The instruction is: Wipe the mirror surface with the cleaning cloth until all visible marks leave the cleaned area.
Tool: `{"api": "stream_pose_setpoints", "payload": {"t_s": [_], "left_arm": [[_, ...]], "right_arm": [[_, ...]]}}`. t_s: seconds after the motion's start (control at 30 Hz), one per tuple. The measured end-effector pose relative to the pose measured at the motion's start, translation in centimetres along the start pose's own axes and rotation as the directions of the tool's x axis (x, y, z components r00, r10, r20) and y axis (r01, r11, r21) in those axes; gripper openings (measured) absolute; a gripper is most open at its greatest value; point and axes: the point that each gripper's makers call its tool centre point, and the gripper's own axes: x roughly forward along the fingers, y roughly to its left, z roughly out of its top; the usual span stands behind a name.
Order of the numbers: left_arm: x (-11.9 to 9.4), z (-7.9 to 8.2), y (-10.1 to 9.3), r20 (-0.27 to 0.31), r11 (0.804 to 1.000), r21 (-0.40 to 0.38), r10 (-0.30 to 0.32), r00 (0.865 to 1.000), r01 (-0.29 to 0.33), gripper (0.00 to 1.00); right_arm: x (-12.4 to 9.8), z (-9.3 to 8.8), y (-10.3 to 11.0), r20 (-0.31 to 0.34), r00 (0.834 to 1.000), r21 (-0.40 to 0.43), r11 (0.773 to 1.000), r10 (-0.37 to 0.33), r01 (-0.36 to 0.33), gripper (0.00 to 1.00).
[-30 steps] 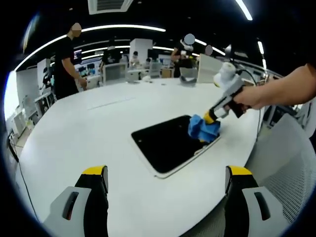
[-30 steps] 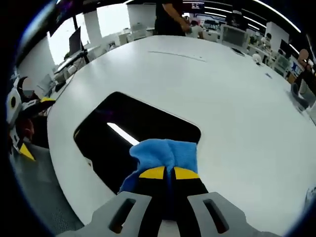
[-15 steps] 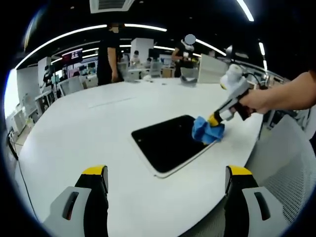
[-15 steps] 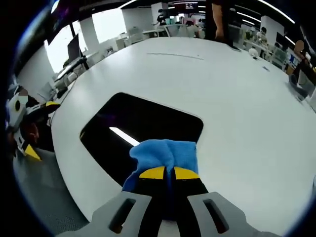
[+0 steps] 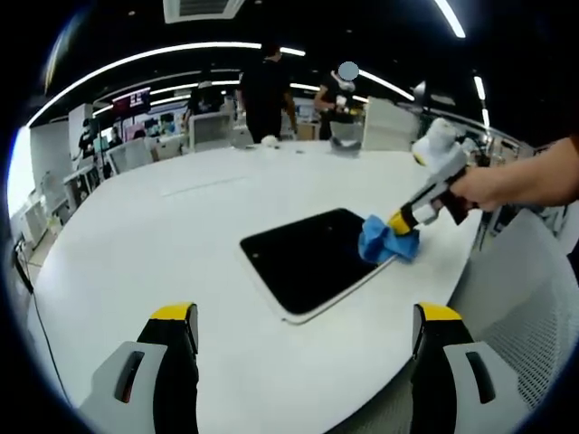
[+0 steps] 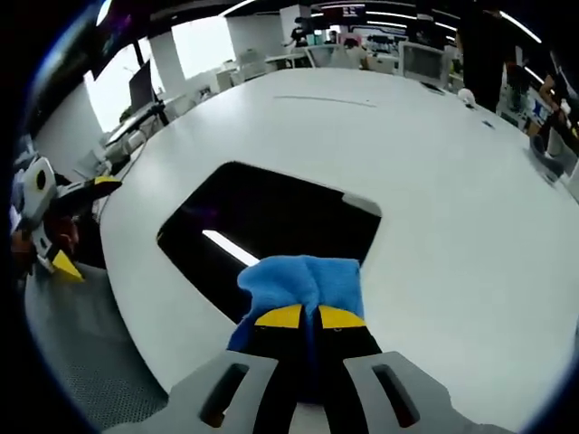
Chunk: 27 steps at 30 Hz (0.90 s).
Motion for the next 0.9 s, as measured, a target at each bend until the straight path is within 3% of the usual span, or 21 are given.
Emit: {"api": "stream_pose_setpoints", "payload": {"t_s": [0.9], "left_arm": [[-0.02, -0.13, -0.07, -0.008, 1.0, 0.005, -0.001, 1.0, 0.001, 0.99]], "right_arm": [[-0.27, -0.43, 0.32, 0.002, 1.0, 0.013, 1.0, 0.011, -0.011, 0.0]]}}
